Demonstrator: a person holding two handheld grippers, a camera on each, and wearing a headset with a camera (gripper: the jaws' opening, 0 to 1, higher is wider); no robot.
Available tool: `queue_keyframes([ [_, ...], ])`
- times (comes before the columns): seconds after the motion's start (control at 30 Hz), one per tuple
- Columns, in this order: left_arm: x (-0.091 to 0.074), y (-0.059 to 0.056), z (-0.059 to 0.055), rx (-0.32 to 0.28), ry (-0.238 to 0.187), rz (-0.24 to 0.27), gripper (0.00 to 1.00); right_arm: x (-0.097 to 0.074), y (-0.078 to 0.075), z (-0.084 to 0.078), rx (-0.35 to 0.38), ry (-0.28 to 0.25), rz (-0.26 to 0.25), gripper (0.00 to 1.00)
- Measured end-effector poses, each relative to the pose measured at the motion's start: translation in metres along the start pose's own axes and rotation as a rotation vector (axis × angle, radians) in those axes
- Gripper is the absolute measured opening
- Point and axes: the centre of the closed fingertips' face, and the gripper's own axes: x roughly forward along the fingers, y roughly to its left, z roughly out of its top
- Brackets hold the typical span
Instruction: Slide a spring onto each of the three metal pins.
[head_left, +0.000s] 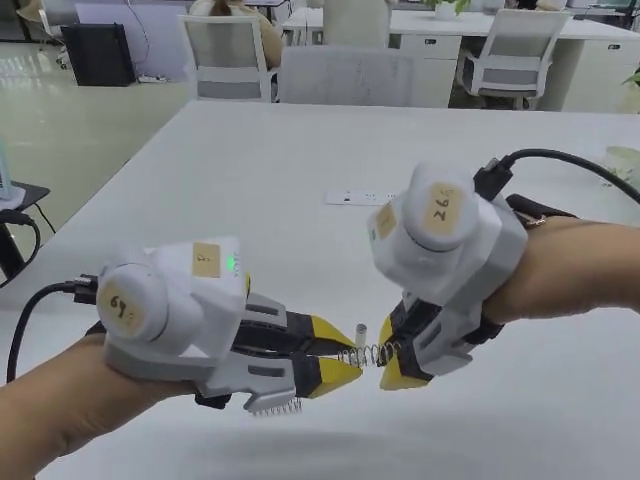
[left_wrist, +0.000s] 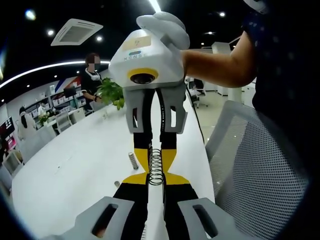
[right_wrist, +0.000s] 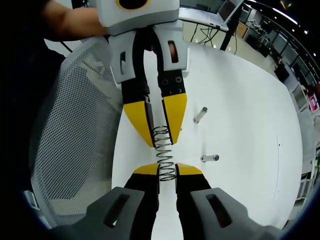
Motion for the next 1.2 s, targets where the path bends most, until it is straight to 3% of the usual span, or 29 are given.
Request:
queue_keyframes([
  [0.53, 0.003, -0.001, -0.009, -0.005, 0.028, -0.002, 0.02, -0.014, 0.004, 0.020, -0.026, -0.043, -0.001, 0.09],
  [1.2, 0.007, -0.005, -0.006, -0.019, 0.013, -0.012, 0.03, -0.021, 0.010, 0.039, -0.063, -0.064, 0.006, 0.09],
])
